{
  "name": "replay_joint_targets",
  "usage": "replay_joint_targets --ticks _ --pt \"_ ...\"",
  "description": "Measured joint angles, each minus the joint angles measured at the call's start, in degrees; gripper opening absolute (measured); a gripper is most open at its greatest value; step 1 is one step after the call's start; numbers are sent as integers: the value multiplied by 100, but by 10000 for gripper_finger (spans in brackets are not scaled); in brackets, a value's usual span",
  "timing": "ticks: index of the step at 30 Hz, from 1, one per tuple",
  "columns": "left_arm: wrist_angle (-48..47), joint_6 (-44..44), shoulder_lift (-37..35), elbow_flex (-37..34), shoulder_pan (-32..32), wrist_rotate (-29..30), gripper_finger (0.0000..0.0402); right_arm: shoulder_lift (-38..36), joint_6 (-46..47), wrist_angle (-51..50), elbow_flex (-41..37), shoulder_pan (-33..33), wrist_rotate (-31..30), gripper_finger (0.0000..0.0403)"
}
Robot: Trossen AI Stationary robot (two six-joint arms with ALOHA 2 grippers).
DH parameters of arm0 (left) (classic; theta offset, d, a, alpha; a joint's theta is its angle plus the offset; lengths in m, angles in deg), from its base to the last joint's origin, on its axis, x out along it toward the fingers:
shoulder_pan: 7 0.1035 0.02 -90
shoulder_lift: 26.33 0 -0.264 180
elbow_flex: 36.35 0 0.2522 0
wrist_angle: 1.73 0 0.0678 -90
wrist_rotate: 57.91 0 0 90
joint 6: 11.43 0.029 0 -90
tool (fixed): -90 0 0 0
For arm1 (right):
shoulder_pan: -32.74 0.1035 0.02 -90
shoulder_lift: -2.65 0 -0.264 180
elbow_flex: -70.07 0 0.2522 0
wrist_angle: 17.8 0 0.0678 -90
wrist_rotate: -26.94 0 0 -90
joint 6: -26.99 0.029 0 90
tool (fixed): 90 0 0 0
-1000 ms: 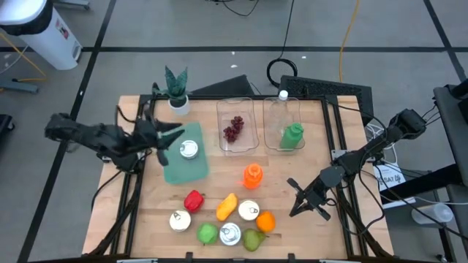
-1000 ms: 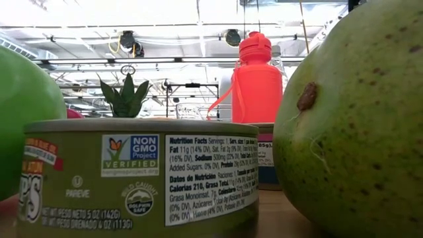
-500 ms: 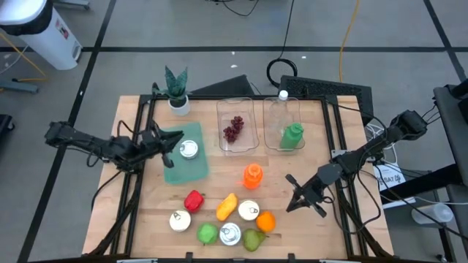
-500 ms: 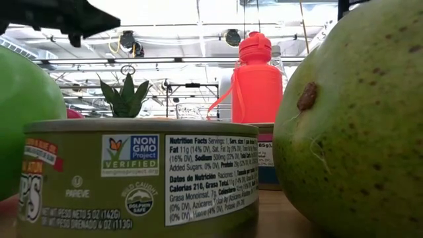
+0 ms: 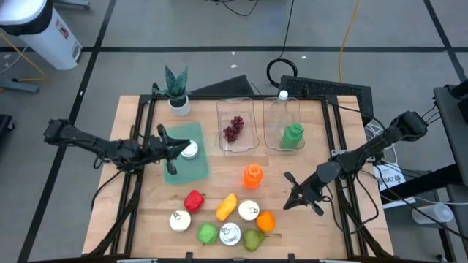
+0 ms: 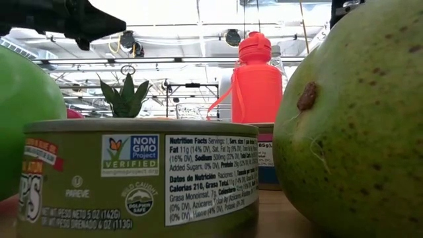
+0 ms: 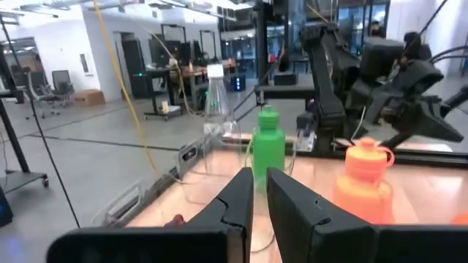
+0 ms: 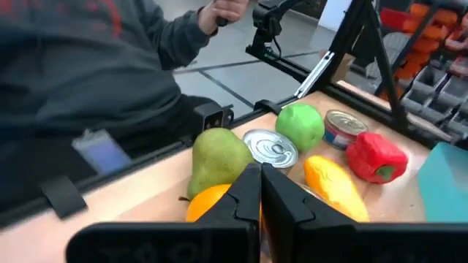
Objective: Pick & Place Food Item
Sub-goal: Put the mango into the left transparent bin
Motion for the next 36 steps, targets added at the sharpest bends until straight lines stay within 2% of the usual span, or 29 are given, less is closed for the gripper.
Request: replay_joint_targets --ticks 4,8,11,14,16,18,23,29,32,36 --pt "-178 136 202 -4 -11 -275 51 57 -526 254 0 -10 -371 2" --pt "183 90 109 -7 160 -928 51 59 -571 441 0 -14 -430 2" --pt "-302 -112 -145 -7 256 -1398 51 60 -783 475 0 -10 -438 2" --pt "-900 -167 -376 -53 288 -1145 51 64 -974 801 0 -4 -751 2" --pt "-865 -111 -506 -140 360 -1035 51 60 -981 1087 21 4 -1352 2" --pt "-792 -114 -628 -233 438 -1049 51 61 -998 968 176 2 -1811 2" --pt "-779 -129 -686 -282 573 -993 51 465 -976 -784 1433 -76 -1964 1" --pt "-801 -157 -678 -282 592 -994 51 1964 -684 -3233 3742 -74 -2899 11" --pt "-826 -219 -679 -282 592 -995 51 2769 -338 -4510 4883 -194 -2903 43" --pt "-1010 -263 -679 -282 595 -996 51 3744 -184 -5391 5986 -330 -2493 112"
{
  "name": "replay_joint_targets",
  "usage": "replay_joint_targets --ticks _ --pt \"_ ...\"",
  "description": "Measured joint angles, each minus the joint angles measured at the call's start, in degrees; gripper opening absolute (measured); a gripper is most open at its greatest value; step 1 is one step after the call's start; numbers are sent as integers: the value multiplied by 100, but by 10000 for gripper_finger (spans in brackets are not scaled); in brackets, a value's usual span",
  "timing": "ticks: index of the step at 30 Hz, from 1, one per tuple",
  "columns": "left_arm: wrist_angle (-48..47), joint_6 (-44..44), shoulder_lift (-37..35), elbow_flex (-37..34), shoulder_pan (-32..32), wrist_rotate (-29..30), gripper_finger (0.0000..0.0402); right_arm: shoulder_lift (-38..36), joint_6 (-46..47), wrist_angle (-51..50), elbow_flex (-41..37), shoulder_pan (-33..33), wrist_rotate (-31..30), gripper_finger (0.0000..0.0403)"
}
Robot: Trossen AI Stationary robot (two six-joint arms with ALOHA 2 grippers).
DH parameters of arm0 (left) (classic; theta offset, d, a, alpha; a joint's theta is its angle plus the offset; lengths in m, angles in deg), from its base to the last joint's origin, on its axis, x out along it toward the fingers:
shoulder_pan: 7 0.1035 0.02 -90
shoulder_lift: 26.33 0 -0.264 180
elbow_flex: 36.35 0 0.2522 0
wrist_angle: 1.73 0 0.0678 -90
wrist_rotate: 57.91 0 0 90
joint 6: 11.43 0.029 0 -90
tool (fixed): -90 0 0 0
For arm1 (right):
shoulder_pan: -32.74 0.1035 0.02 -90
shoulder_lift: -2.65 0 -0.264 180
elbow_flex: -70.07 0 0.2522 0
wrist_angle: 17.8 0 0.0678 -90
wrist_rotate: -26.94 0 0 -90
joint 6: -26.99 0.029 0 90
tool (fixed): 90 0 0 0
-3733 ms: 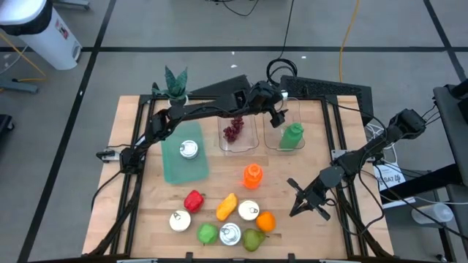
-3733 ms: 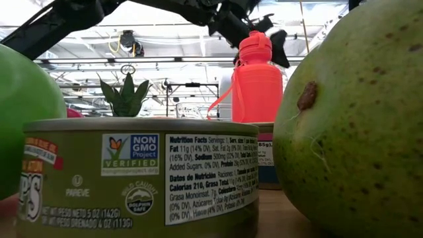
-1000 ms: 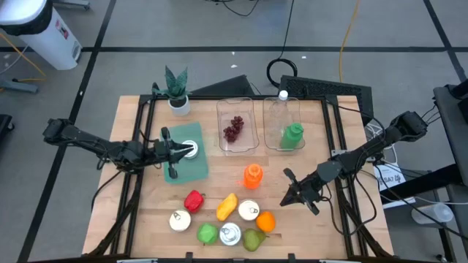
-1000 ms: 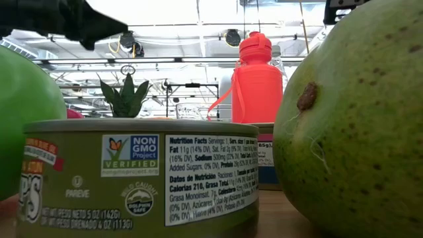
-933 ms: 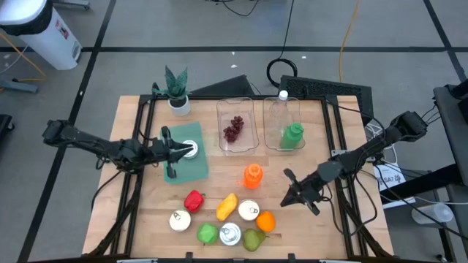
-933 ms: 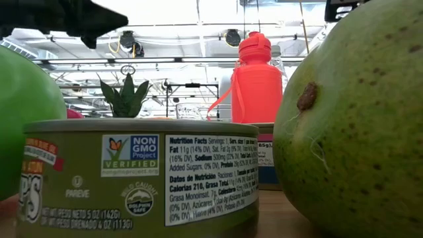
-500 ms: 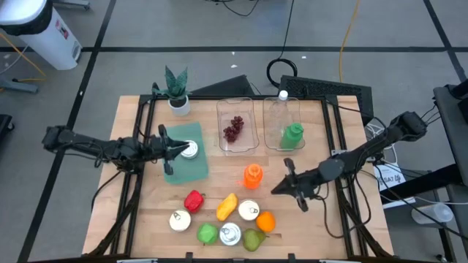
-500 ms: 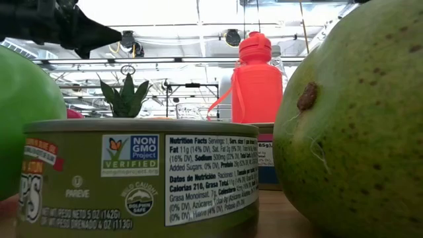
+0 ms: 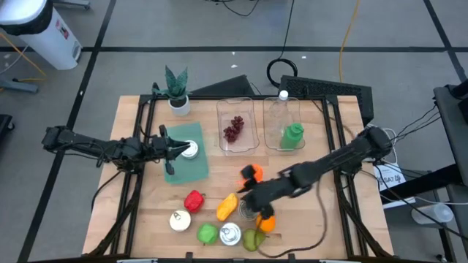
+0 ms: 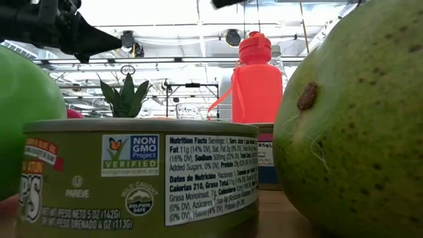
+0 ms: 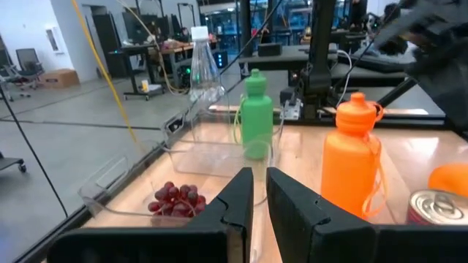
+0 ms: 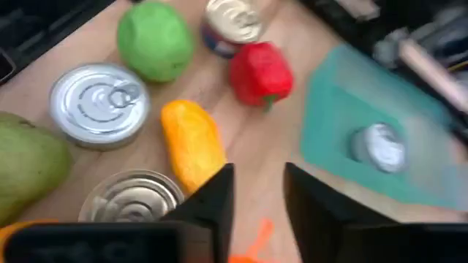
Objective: Pick & Place Food Item
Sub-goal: Put the mango into the left transparent bin
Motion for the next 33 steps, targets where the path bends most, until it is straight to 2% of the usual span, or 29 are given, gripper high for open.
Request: replay_joint_targets --ticks 4,8,12,15,25,30,33 --pt "-113 -37 1 0 0 -81 51 723 -375 59 473 -19 646 200" --pt "-156 -37 1 0 -1 -215 51 1113 -638 799 507 -20 1018 288" --pt "-182 -37 2 0 -2 -214 51 1264 -536 1053 512 -115 1267 346" --pt "-175 -37 2 0 0 -214 51 1426 -430 1086 522 -269 1647 359" --pt "-175 -111 0 0 0 -216 51 1908 -351 1282 507 -712 1944 355" --pt "-175 -118 0 0 0 -216 51 2046 -183 1378 507 -780 2529 355" --pt "-175 -118 0 0 -2 -218 51 2147 -185 1510 519 -799 2398 355"
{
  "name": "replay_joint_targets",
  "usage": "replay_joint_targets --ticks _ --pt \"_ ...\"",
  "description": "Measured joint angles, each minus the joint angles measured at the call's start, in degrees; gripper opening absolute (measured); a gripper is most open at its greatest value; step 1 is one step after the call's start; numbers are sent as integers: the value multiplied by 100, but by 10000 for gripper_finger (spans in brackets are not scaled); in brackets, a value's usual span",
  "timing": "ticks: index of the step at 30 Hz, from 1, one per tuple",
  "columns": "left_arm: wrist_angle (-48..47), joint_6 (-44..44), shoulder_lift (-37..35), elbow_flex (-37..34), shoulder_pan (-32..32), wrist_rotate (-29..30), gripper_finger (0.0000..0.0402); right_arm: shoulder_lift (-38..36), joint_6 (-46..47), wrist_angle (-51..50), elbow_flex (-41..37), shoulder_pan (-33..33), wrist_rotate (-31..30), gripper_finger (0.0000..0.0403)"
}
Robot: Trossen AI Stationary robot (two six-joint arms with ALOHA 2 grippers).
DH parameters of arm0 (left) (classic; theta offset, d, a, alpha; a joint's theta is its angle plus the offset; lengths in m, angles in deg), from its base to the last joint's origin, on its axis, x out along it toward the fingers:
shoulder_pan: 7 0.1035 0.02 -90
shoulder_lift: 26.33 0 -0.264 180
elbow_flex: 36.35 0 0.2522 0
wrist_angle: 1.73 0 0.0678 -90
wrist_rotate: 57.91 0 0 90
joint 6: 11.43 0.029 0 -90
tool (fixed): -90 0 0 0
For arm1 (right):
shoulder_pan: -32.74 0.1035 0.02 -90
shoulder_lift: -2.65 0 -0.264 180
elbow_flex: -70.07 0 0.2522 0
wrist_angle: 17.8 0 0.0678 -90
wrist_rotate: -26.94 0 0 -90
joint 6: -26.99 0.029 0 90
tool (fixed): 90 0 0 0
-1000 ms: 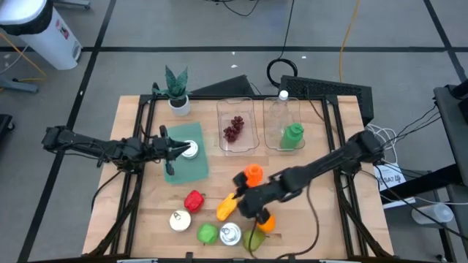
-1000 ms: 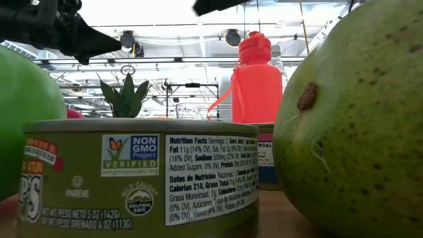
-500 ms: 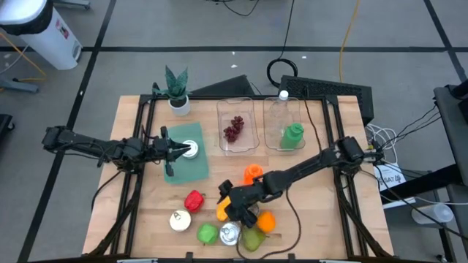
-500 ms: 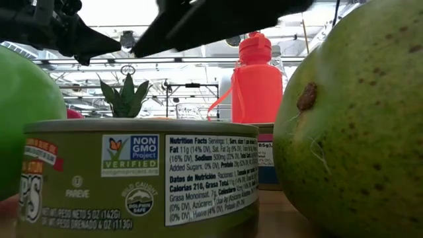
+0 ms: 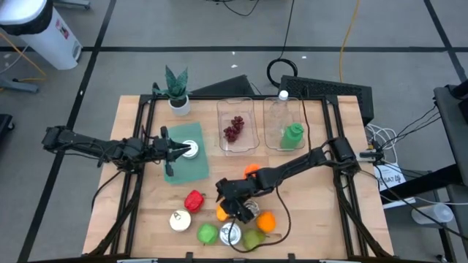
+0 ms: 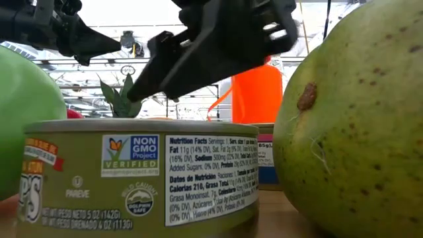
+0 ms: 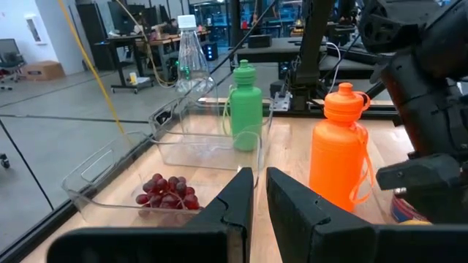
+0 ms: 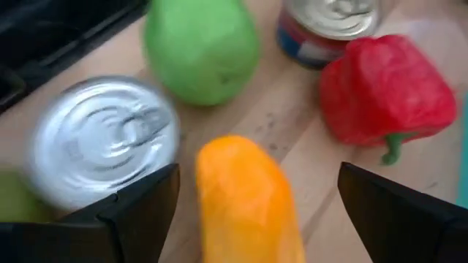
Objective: Pick & Place Food Item
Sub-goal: Put the mango into the left transparent bin
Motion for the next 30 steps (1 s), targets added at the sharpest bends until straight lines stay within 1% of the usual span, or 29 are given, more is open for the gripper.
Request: replay_joint_targets --ticks 4,7,12,18,24,27,30 --pt "1 0 0 -1 2 0 51 113 66 -125 -31 -43 -7 355" --pt "3 0 0 -1 2 -3 51 312 44 68 14 -115 -15 355" --pt "6 20 2 -2 2 8 51 419 121 -92 -13 -190 -15 353" --pt "32 39 2 -2 1 11 51 498 94 -112 -19 -188 0 339" --pt "45 24 1 -2 2 11 51 484 -23 -44 -14 -182 -8 304" --pt "44 25 0 -2 2 11 51 479 -46 178 -14 -184 -6 272" --pt "44 42 0 -2 2 11 51 476 -48 233 -12 -182 -6 231"
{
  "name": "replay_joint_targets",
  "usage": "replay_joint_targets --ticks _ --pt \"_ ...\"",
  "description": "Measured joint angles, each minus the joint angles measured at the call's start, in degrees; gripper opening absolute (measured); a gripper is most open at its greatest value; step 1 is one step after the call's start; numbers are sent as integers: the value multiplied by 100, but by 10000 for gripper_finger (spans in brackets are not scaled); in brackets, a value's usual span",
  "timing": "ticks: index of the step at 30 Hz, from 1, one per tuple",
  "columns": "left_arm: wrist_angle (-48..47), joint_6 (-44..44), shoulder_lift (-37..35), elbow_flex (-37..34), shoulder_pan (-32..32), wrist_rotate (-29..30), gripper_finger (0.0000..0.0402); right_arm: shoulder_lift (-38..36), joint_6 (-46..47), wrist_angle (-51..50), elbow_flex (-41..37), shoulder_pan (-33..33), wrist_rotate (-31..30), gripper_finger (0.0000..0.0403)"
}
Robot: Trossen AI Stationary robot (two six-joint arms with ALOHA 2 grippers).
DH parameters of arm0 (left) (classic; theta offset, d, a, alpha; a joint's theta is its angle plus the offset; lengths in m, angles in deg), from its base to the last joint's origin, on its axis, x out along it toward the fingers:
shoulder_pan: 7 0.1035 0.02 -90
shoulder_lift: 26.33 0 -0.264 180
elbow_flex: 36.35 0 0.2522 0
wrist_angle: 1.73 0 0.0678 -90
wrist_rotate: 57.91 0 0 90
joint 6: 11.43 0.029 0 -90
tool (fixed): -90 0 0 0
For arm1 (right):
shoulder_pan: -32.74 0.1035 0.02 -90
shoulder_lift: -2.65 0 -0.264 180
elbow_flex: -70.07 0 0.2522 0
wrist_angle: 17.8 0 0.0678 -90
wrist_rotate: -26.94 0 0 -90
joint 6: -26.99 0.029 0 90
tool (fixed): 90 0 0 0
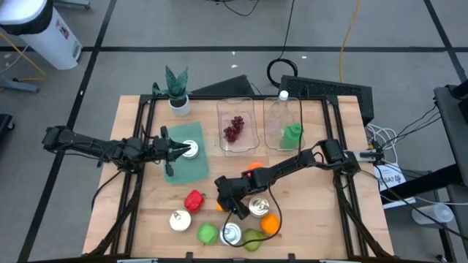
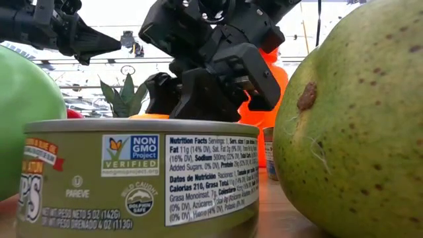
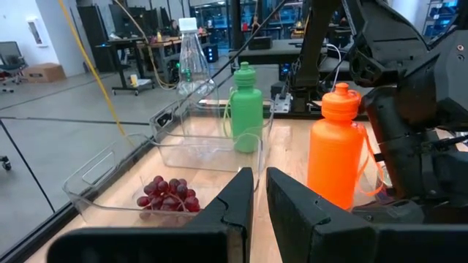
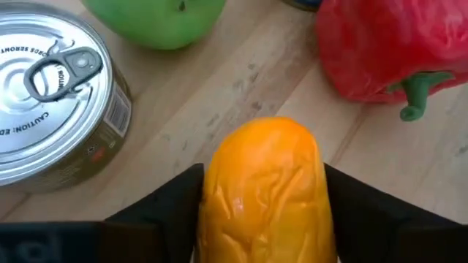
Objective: Pick & Place Food Item
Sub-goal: Put the mango into the left transparent bin
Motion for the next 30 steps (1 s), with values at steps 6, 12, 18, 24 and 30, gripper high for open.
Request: replay_joint_targets --ticks 6,12,18,24,30 --pt "2 0 1 0 0 -2 51 -68 27 317 -2 12 2 196" --pt "0 -7 0 0 -1 -2 51 -597 98 476 -6 78 90 197" --pt "-2 -8 0 0 -1 -4 51 -1724 209 377 -1 119 445 215" --pt "-52 -17 2 0 -2 -4 51 -3119 639 -207 0 29 428 199" --pt "-48 -17 0 0 0 -4 51 -4462 740 -938 -91 -5 141 205"
